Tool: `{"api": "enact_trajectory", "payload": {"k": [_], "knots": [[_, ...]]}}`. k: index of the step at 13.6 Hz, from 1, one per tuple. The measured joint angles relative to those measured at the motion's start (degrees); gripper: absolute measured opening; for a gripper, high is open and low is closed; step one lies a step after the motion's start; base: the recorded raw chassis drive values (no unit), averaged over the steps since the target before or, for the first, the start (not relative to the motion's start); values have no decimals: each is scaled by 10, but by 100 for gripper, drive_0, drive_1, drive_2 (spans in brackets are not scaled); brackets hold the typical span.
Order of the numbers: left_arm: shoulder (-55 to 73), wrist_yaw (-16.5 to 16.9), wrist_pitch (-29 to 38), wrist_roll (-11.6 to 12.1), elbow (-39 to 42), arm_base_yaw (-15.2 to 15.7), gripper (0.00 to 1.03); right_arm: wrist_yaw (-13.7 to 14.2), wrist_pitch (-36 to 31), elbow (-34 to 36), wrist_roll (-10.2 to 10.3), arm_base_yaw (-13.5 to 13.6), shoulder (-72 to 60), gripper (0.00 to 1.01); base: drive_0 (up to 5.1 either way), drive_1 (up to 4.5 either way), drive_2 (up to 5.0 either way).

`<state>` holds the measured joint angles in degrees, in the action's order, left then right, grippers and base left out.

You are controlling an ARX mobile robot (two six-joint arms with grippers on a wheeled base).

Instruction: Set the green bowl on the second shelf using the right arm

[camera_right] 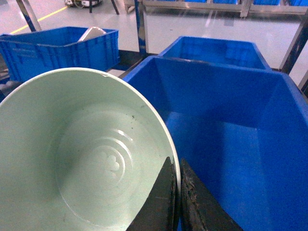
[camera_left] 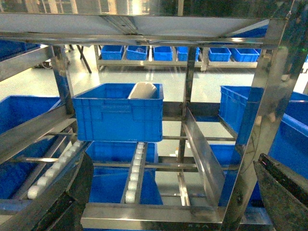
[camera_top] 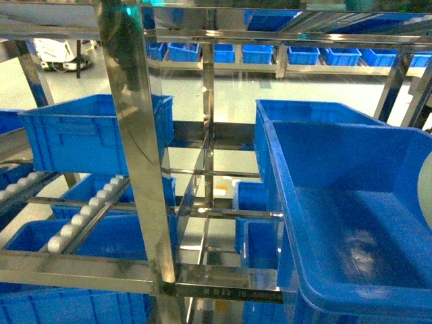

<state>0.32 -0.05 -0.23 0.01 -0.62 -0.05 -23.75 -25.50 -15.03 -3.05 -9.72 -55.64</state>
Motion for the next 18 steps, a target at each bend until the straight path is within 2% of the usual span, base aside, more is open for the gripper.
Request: {"api": "enact_trajectory", "payload": {"k": [1,2,3,6,8,9,12,16,18], "knots": [[0,0,0,0,0,0,98,1,-26,-3,-3,0,-40,2,0,0,0],[0,0,0,0,0,0,98,3,-82,-27,-14,0,-138,2,0,0,0],[0,0,0,0,0,0,98,6,-112,-81,-26,0,-241,2,0,0,0],[0,0,0,0,0,0,98,9,-101,-165,-45,8,-354,2,0,0,0],[0,0,0,0,0,0,98,10,-82,-219,-46,11,-411,2,0,0,0],[0,0,0,0,0,0,98,9,-34,-290,-52,12,-477,2,0,0,0],[0,0,0,0,0,0,98,5,33,-369,-63,9,-551,2,0,0,0],[0,0,0,0,0,0,98,-5,102,-470,-94,-3,-636,2,0,0,0],[0,0,0,0,0,0,98,-13,130,-512,-118,-10,-672,2,0,0,0]]}}
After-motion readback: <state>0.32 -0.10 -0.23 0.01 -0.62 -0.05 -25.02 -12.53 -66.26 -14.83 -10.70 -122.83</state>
